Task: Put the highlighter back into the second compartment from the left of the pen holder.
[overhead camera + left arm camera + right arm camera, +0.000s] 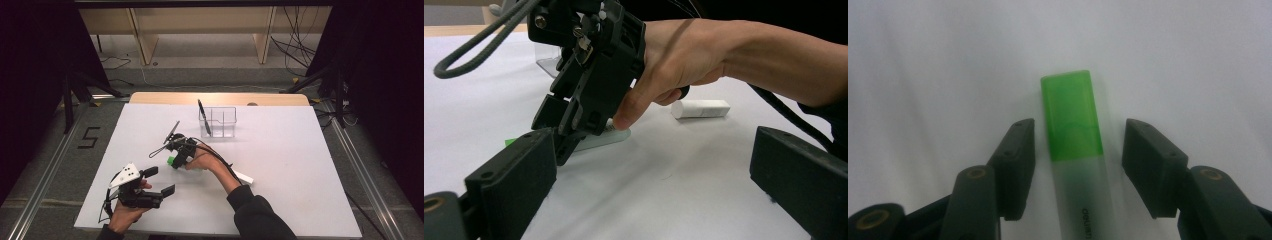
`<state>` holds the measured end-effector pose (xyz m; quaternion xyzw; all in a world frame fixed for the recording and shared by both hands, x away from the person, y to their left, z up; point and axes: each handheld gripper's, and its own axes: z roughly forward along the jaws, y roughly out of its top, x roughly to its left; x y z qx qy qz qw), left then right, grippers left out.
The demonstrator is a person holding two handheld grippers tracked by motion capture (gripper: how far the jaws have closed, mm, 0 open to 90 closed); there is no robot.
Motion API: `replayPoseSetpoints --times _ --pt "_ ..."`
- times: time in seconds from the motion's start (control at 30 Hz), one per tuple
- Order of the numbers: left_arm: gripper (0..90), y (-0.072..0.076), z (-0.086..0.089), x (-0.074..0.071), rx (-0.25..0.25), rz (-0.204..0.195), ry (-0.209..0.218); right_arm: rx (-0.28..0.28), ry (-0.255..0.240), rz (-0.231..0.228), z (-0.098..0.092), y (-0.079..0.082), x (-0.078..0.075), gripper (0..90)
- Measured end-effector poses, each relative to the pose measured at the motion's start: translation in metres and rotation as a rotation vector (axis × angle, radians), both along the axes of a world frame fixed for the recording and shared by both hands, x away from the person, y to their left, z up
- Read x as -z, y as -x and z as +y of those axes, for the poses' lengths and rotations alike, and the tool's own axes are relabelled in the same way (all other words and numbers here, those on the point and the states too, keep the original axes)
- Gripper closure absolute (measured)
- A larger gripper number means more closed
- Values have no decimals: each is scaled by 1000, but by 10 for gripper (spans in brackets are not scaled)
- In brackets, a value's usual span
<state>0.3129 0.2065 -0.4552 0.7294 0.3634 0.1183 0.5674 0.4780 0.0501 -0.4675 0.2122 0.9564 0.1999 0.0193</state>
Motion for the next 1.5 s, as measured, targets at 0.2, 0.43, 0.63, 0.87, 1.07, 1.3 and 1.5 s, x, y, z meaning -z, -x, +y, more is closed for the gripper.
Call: replayPoseSetpoints --times 0.2,0.43,0.63,0.87,1.07,1.3,1.5 --pt "42 0 0 0 0 -1 0 0 15 -21 4 4 0 543" --pt "42 0 -1 0 0 -1 0 3 39 -32 7 4 -1 602" --pt "42 0 0 0 0 -2 0 16 59 -28 9 3 -2 640" --pt "42 0 0 0 0 0 1 20 66 -26 10 2 -2 670" --pt "42 0 0 0 -3 -1 5 12 65 -7 8 0 -3 673" --pt "42 0 0 0 -4 -1 5 11 46 -13 4 -1 -8 675" --pt "42 0 1 0 -5 -2 4 42 -4 -19 -2 -3 -18 675"
